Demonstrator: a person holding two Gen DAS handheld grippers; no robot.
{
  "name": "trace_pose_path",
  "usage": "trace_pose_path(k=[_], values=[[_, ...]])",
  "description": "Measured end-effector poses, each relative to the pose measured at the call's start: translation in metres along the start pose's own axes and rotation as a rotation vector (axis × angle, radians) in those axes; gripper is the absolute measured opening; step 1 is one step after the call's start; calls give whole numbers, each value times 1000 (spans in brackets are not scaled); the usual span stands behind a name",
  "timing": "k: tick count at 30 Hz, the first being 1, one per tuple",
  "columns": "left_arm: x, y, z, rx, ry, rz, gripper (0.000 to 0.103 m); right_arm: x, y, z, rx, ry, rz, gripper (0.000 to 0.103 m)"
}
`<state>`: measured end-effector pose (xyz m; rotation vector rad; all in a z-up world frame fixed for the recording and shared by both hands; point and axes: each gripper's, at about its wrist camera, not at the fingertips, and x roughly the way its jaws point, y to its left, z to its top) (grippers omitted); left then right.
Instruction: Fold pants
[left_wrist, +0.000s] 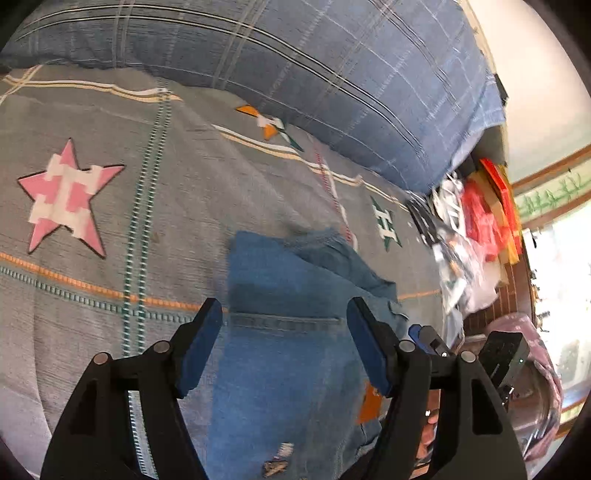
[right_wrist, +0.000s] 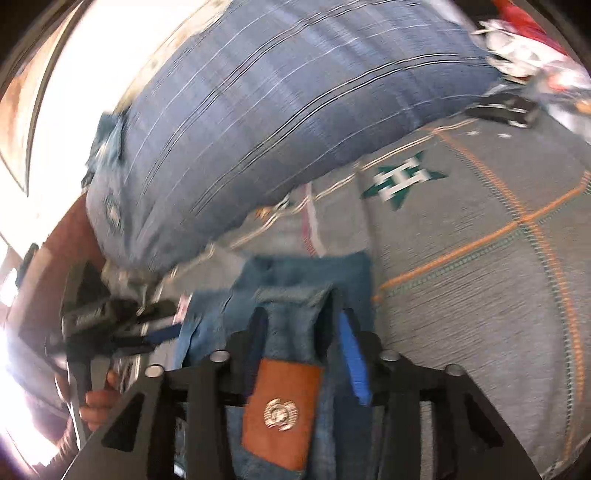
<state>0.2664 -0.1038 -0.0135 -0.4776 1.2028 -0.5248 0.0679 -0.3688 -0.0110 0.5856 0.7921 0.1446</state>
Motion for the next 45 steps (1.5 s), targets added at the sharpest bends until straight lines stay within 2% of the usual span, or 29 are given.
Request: trace_pose_path(k=[2,4,5,6,7,10,12,15,17,19,21,23,25,28,30,32,33,35,37,38,40,42,43,45], values=[[12,-1,-2,-17,44,-9,70,13,-4,3,21,32,20,44],[20,-8,-10,2,64,34,70,32,-1,2,7,78,10,44],[19,-14,-13,31,47,55,70,41,0,1,-13,87,-29,38],[17,-19,-14,48,43,59,70,45,1,1,-40,92,-48,26],[15,-22,-16,55,39,55,70,46,5,2,-64,97,-53,7],[13,-24,-19,55,20,42,70,25,11,2,-79,38,-27,7],[23,-24,-21,61,19,75,70,13,9,2,-79,-6,-46,7],[40,-31,-26,117,11,179,75,30,-9,-1,-41,44,-104,8],[36,-31,-27,116,21,169,75,46,-16,-4,-27,90,-124,11],[17,-24,-29,80,34,118,74,34,-15,-3,2,73,-92,17],[-8,-16,-36,87,24,85,74,15,-11,-6,4,92,-53,30],[-30,-4,-50,98,22,62,75,-4,-10,-20,2,134,-42,54],[-42,13,-70,81,35,11,77,-16,-11,-42,16,174,-23,59],[-29,30,-95,36,99,-1,78,-18,-15,-76,68,238,19,59],[-9,33,-105,18,177,22,76,-13,-11,-90,48,241,-15,54],[-11,21,-116,34,164,-8,71,-15,3,-92,-45,223,-85,14],[-14,13,-120,60,156,-21,71,-20,10,-91,-67,213,-82,14],[-16,-5,-129,138,114,30,71,-42,25,-88,-130,157,-95,13],[-3,-12,-135,210,107,95,72,-51,32,-91,-195,138,-152,13],[8,-9,-138,219,115,127,72,-46,27,-94,-186,161,-163,13],[2,-17,-144,278,72,153,72,-25,12,-107,-168,223,-197,14],[-5,-26,-149,354,83,191,72,-24,7,-110,-133,207,-191,18],[-14,-28,-150,382,79,180,72,-29,7,-106,-111,206,-166,21],[-37,-32,-147,417,40,152,72,-45,4,-97,-88,181,-129,22]])
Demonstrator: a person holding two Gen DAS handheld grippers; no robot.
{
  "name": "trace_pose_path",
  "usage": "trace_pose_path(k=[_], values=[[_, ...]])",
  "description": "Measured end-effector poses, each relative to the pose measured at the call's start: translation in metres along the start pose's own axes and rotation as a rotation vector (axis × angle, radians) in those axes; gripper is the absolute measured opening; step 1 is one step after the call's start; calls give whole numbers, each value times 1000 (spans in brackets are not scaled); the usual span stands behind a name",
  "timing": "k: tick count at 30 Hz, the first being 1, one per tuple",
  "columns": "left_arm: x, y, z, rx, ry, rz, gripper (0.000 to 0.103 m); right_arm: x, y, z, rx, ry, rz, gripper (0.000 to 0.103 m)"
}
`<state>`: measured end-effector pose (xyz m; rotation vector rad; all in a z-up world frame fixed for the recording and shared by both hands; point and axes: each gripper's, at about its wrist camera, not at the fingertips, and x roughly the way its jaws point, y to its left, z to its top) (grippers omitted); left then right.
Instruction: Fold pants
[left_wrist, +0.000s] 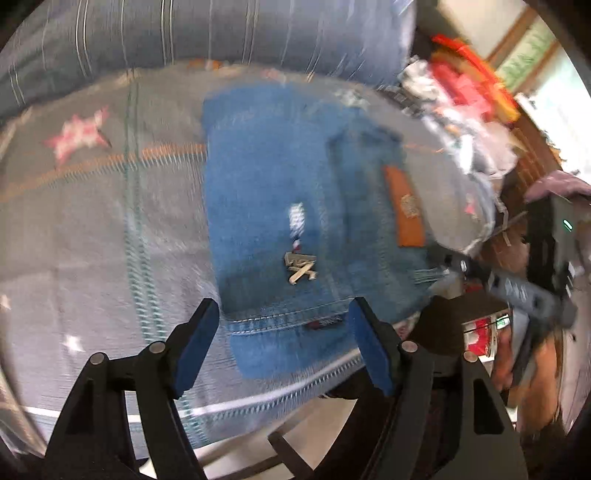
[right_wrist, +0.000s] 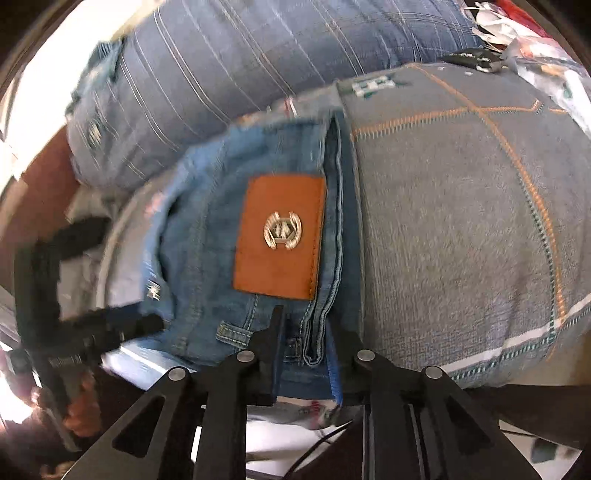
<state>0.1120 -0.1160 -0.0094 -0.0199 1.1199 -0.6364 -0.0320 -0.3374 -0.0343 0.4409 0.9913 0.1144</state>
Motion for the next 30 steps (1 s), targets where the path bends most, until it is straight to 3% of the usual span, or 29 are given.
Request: trace_pose_path(k=[3,5,7,11,12,13,14,15,17,19,22,24,25,27,30], values=[[-26,7,26,1,-90,-14,74,-23,-12,18,46,-88,27,33],[-24,12,53,-22,-121,-10,75,-26,-17,34,86,-128,61,47],[-8,22,79,-73,-85,-7,75,-15,-22,53,118,-147,106,49],[32,25,103,-186,-2,-56,75,24,-17,90,167,-117,99,51],[38,21,104,-179,-14,-14,75,27,-13,95,149,-145,86,49],[46,16,105,-162,-30,67,75,29,-7,99,111,-176,45,39],[58,13,106,-142,-25,150,76,34,-3,104,72,-188,-23,18],[68,10,105,-118,-14,206,79,44,-3,108,49,-173,-88,12],[67,1,104,-87,-41,252,84,65,-16,113,88,-102,-76,12],[55,1,100,-94,-40,227,84,62,-24,112,115,-108,-38,13],[26,19,92,-168,-67,122,84,36,-31,105,142,-158,38,19],[17,33,88,-209,-67,52,85,28,-40,98,165,-143,83,37],[20,40,86,-225,-45,-2,85,28,-46,94,187,-125,111,51],[31,58,82,-278,27,-69,85,32,-57,83,217,-99,144,53],[43,66,75,-327,81,-102,85,38,-63,71,234,-83,170,53]])
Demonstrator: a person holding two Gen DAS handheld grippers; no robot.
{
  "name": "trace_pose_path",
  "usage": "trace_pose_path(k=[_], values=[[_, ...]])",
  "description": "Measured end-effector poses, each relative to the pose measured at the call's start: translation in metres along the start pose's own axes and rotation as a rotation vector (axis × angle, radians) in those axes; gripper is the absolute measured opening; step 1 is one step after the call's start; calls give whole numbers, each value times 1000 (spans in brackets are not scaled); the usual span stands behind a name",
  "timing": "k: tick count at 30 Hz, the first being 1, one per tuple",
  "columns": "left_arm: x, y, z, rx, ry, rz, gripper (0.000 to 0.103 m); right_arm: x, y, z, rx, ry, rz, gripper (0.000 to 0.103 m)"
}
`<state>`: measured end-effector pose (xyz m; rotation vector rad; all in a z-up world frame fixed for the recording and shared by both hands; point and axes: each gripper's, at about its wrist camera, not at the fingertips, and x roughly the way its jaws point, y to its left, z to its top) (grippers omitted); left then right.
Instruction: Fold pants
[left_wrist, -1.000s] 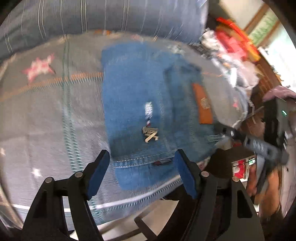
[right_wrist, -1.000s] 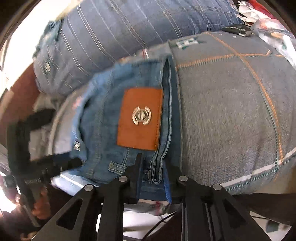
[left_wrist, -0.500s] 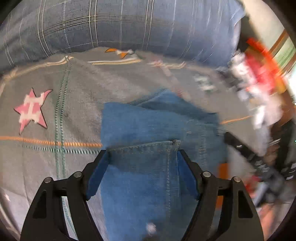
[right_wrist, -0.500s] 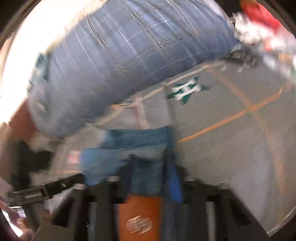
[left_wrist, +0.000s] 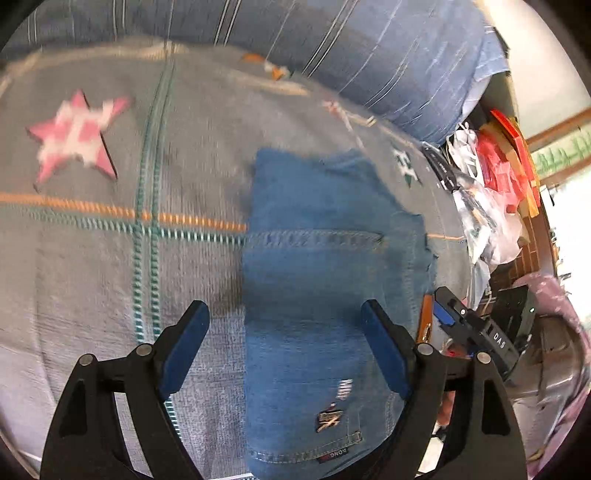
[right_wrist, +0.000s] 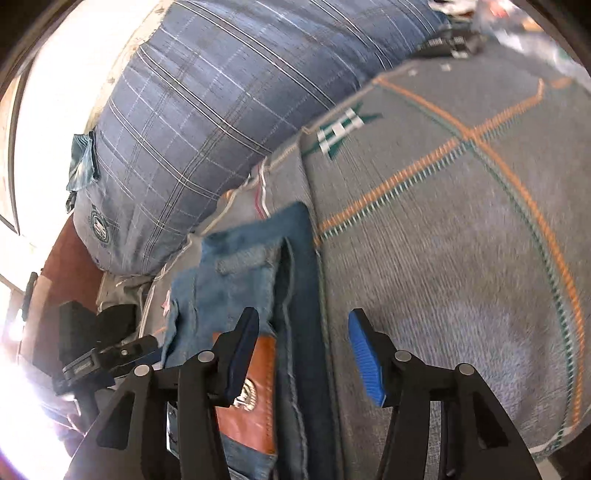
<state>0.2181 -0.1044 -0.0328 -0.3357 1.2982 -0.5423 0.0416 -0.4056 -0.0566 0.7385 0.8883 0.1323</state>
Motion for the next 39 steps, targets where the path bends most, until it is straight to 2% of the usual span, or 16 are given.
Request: trace_pose_path(k=[3,5,7,9,12,15,17,20,25,30,34,36,37,39], values=[[5,-13,-1,31,-11,-13,86,8,-7,-7,35,5,111,57],[13,-25,1,48,30,-31,87,17,-3,-10,39,36,174,59],[17,-33,0,78,4,24,87,20,6,-12,-6,49,186,59],[19,-39,-3,103,-33,67,87,20,10,-13,-43,48,171,59],[18,-40,-6,106,-81,115,84,23,18,-15,-116,46,97,53],[14,-41,-9,116,-112,156,74,22,32,-18,-186,34,22,44],[11,-42,-8,125,-123,166,66,19,41,-20,-211,22,-23,34],[4,-40,-9,122,-133,151,61,11,50,-24,-230,0,-56,28],[-2,-32,-8,104,-137,137,59,9,69,-28,-281,-3,-110,26],[-15,-26,-9,86,-152,115,56,8,84,-28,-303,-1,-134,25],[-37,-19,-15,68,-167,66,55,5,104,-31,-321,-1,-163,25],[-44,-14,-18,61,-174,53,55,1,113,-33,-336,3,-157,17],[-46,-11,-19,54,-177,49,55,-2,122,-36,-355,11,-142,17],[-46,-7,-16,43,-174,45,55,-2,135,-40,-400,14,-164,17]])
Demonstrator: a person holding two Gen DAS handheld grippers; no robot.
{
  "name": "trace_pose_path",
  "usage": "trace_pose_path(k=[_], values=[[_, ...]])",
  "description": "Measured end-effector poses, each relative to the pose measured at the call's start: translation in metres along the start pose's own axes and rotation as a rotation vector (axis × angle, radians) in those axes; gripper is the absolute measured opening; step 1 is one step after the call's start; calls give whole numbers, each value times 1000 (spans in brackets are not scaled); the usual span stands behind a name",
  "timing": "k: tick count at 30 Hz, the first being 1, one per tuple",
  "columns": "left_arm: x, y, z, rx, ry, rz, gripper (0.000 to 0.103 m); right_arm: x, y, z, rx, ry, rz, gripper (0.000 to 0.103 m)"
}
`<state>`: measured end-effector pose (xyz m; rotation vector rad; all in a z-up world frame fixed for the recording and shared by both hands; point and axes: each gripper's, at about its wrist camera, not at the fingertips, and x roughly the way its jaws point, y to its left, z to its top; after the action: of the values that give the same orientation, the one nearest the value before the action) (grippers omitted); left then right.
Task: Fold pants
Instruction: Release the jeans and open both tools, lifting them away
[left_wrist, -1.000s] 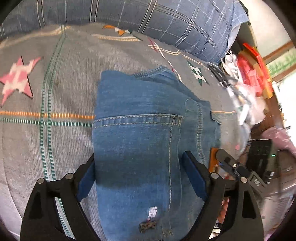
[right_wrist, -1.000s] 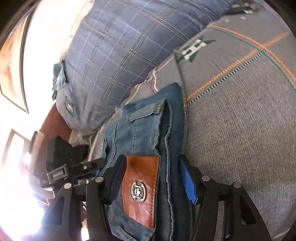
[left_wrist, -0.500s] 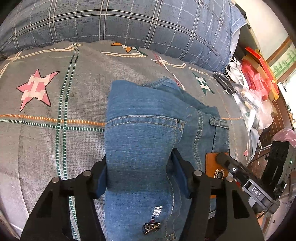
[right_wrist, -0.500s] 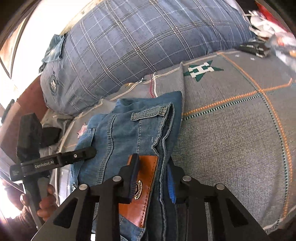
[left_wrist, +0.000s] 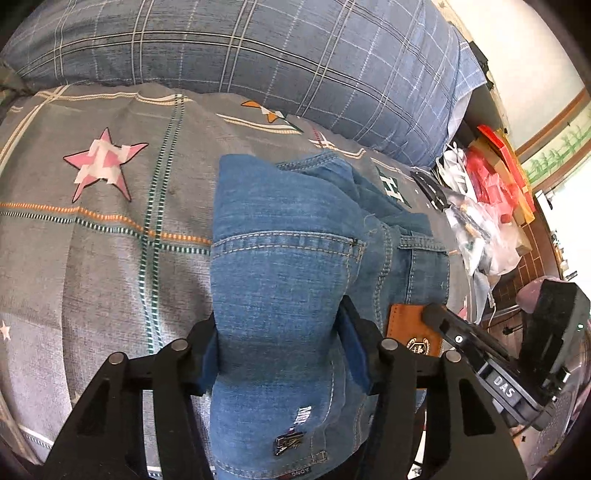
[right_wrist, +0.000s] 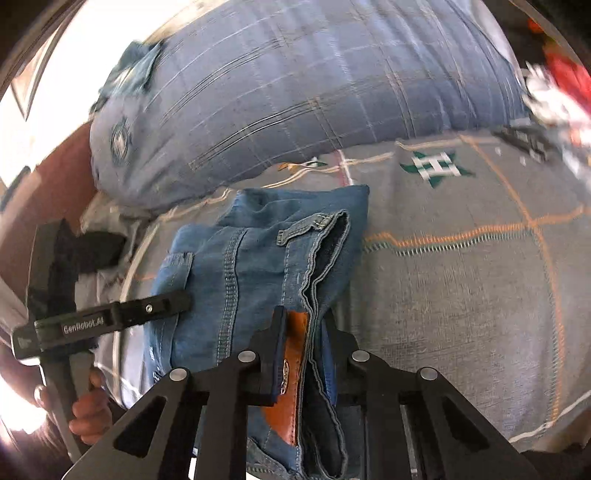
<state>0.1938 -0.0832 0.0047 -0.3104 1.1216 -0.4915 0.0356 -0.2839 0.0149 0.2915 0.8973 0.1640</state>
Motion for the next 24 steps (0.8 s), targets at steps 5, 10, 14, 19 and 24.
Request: trace_pose_path(k=[5,10,14,19,24], values=[[-15,23,25,-90,-47,-23,55,14,26,23,-39,2,21,15],[-50,39,67,-84,-183,37,55,23,56,64,-57,-53,127,15],[-43,56,98,-65,-209,135,55,55,74,98,-61,-62,155,14],[19,100,109,-111,-96,315,56,120,66,109,-3,-10,87,10],[18,120,107,-165,-112,259,60,164,48,99,29,70,-9,14]])
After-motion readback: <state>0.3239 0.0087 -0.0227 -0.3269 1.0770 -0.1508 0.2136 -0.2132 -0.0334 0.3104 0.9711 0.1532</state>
